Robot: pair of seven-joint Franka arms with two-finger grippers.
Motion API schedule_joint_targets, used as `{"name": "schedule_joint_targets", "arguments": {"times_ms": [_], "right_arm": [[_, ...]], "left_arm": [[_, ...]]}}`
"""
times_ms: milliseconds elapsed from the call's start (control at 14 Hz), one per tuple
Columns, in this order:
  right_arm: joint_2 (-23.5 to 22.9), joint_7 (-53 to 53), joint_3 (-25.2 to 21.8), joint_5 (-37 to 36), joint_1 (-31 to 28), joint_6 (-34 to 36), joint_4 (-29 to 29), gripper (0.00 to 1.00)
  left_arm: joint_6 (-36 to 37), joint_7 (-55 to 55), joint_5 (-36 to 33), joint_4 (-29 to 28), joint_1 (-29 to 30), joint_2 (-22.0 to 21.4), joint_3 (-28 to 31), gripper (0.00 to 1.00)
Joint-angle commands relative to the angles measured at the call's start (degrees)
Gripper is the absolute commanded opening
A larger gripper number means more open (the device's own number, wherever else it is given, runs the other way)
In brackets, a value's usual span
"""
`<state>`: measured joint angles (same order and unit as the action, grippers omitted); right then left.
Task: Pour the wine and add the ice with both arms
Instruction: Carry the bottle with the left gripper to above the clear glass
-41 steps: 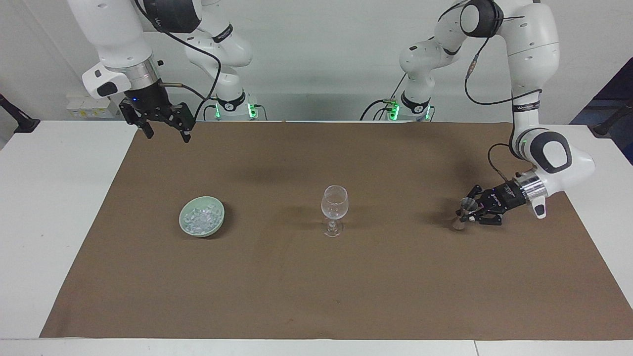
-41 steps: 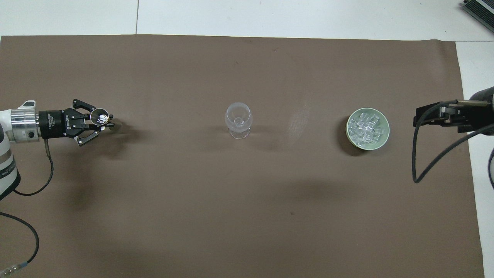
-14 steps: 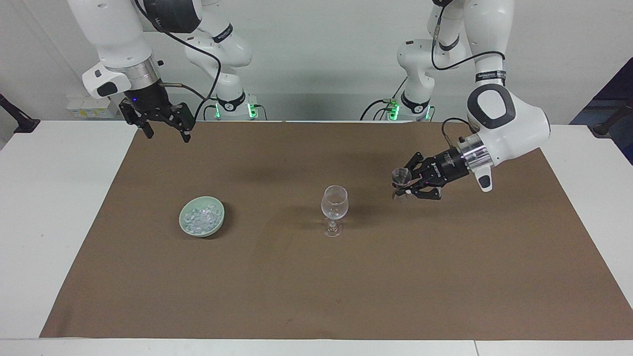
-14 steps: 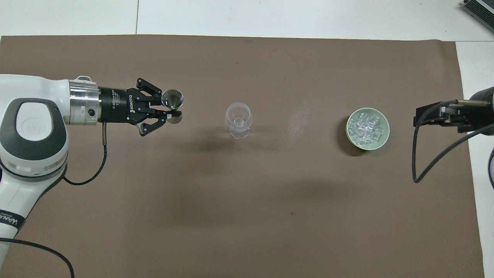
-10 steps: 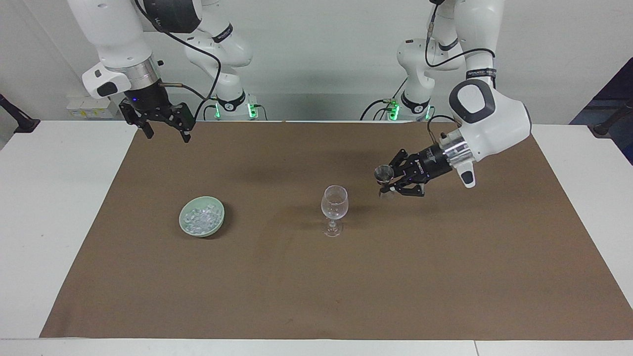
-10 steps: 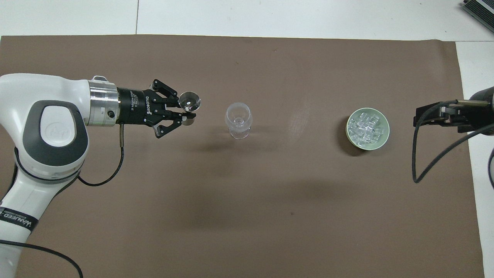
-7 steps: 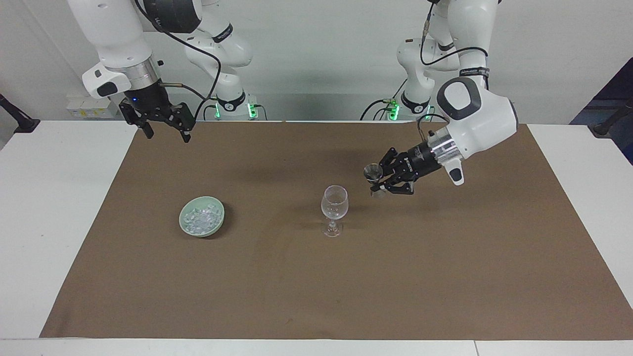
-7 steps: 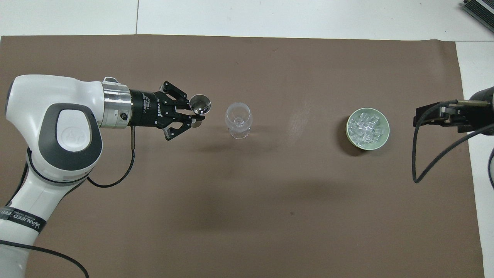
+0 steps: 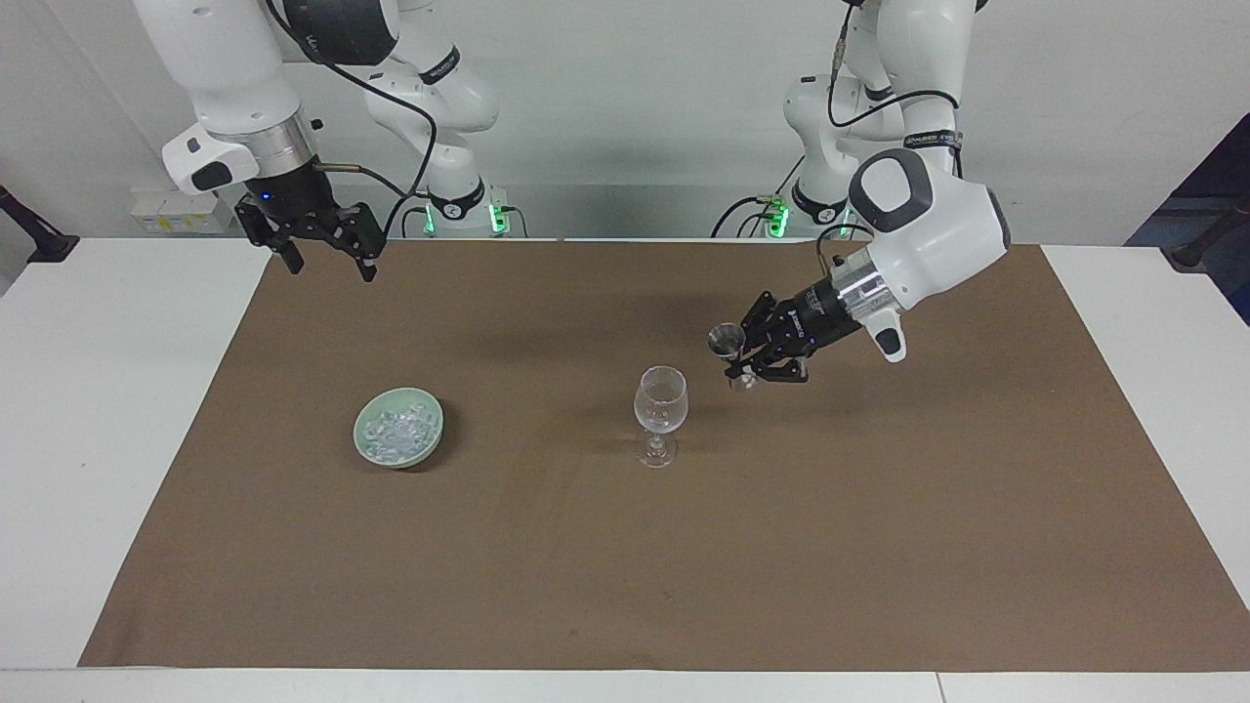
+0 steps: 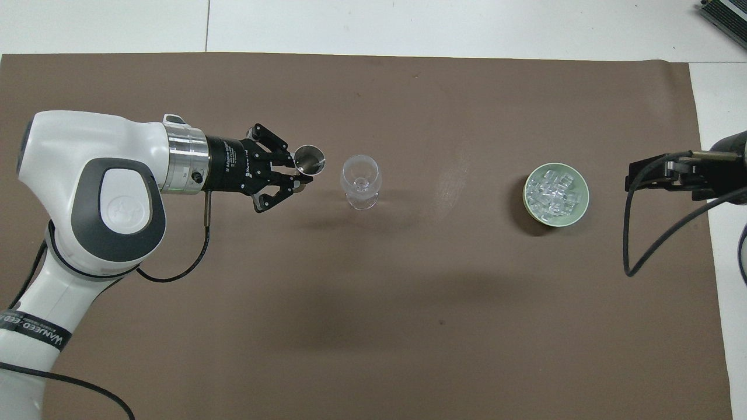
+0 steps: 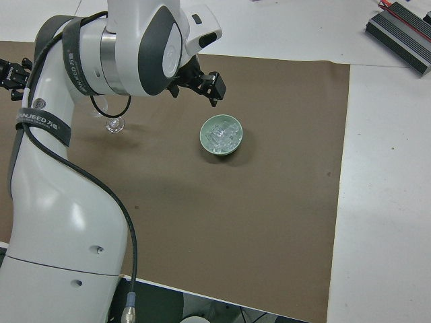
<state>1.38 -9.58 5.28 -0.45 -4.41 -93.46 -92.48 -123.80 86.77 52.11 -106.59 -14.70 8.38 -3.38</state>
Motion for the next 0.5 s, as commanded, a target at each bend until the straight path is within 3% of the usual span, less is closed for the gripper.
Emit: {"name": "schedule_joint_targets", "arguments": {"times_ms": [0,429], "right_arm": [[1.08,1.50,0.52,0.36,-1.21,-0.67,-1.30,1.00],[1.08,1.50,0.52,0.36,-1.21,-0.67,-1.30,1.00]], "left_arm": [[-4.06,5.32,-4.02,1.39,-2.77,0.32,0.75,0.00],[-8.46,6.04,-4.82,0.86,-5.59,0.32,0.83,0.00]]}}
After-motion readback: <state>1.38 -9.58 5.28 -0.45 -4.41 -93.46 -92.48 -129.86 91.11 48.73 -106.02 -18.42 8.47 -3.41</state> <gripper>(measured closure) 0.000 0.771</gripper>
